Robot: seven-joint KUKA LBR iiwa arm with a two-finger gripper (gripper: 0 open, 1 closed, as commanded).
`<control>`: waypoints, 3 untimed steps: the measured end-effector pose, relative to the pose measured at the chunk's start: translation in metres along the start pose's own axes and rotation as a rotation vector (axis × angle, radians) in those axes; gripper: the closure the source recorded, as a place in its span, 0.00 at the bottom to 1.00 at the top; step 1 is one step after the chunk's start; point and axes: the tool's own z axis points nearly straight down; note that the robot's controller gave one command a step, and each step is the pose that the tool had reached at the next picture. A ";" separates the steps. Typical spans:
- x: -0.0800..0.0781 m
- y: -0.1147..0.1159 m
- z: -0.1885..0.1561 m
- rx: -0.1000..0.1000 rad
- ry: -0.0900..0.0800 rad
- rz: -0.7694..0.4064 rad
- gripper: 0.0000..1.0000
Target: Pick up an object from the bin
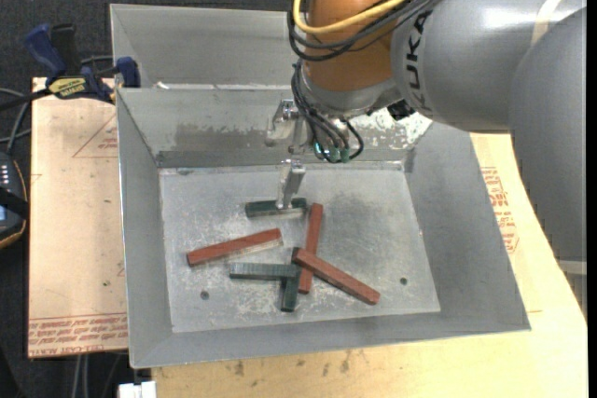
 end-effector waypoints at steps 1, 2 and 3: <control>-0.002 0.000 -0.005 -0.001 -0.008 0.002 0.00; 0.011 -0.002 0.112 -0.002 -0.015 -0.035 1.00; 0.011 -0.002 0.112 -0.002 -0.016 -0.035 1.00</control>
Offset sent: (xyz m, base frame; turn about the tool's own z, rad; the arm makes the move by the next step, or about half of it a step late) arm -0.0153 -0.0022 -0.1161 -0.0373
